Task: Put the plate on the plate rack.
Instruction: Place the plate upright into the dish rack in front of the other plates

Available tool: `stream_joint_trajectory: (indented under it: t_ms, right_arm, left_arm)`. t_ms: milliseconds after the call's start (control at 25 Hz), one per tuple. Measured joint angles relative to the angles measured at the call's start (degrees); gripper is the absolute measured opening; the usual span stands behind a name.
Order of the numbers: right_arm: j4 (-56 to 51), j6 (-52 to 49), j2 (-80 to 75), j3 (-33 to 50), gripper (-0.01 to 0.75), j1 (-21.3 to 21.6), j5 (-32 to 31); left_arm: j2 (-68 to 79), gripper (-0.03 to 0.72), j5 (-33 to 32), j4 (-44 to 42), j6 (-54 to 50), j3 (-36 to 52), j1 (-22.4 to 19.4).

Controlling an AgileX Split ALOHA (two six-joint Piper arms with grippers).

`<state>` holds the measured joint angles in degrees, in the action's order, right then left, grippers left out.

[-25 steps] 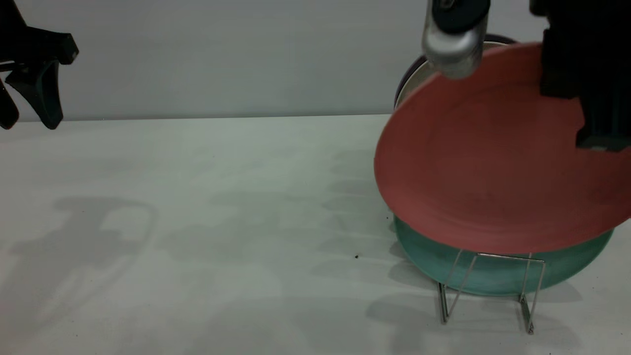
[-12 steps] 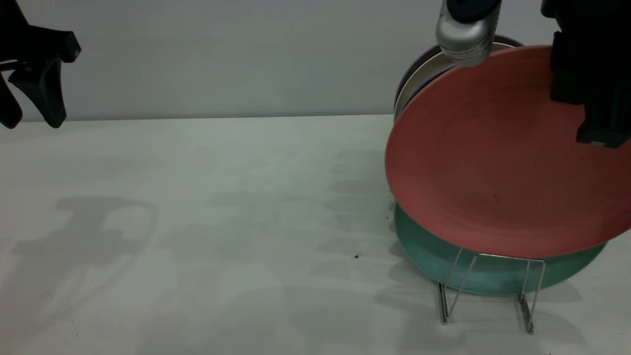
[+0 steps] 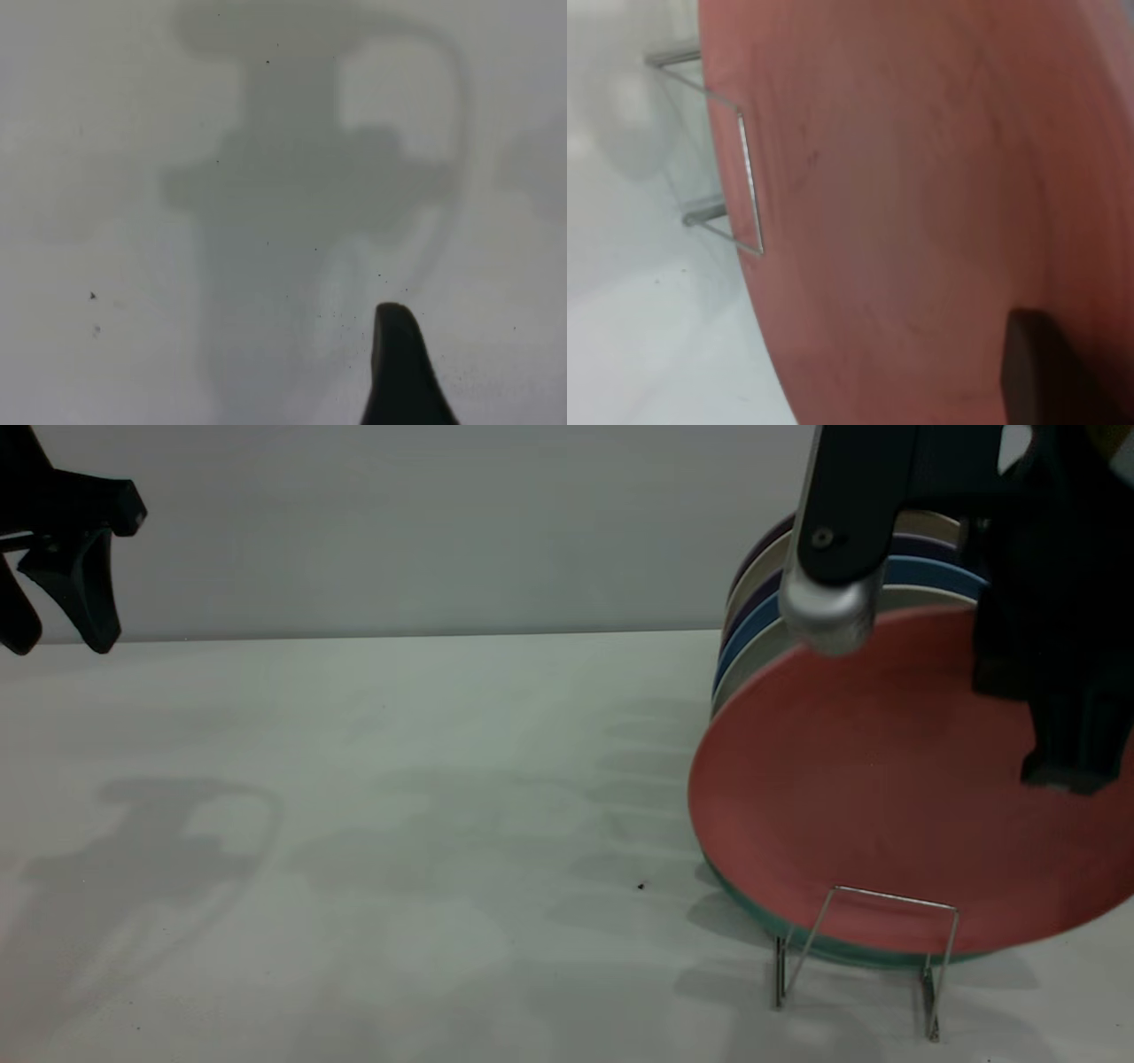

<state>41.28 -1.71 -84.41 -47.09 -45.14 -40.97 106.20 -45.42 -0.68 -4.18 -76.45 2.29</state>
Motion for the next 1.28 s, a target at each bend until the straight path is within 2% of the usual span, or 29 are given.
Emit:
stream_joint_trajectory:
  t_ms: [320, 600, 960, 1280]
  right_arm:
    - [2.40, -5.58, -3.75, 1.49, 0.079, 0.12, 2.87]
    - [2.57, -7.48, -5.83, 1.55, 0.101, 2.17, 4.98]
    - [0.69, -8.10, -5.83, 1.59, 0.348, 2.24, 5.89]
    - [-1.90, -8.31, -2.80, 1.59, 0.379, 2.24, 5.89]
  left_arm:
    - [0.00, 0.487, 0.12, 0.00, 0.00, 0.00, 0.00]
    - [0.00, 0.487, 0.17, 0.00, 0.00, 0.00, 0.00]
    - [0.00, 0.487, 0.29, 0.00, 0.05, 0.00, 0.00]
    - [0.00, 0.487, 0.33, 0.00, 0.12, 0.00, 0.00]
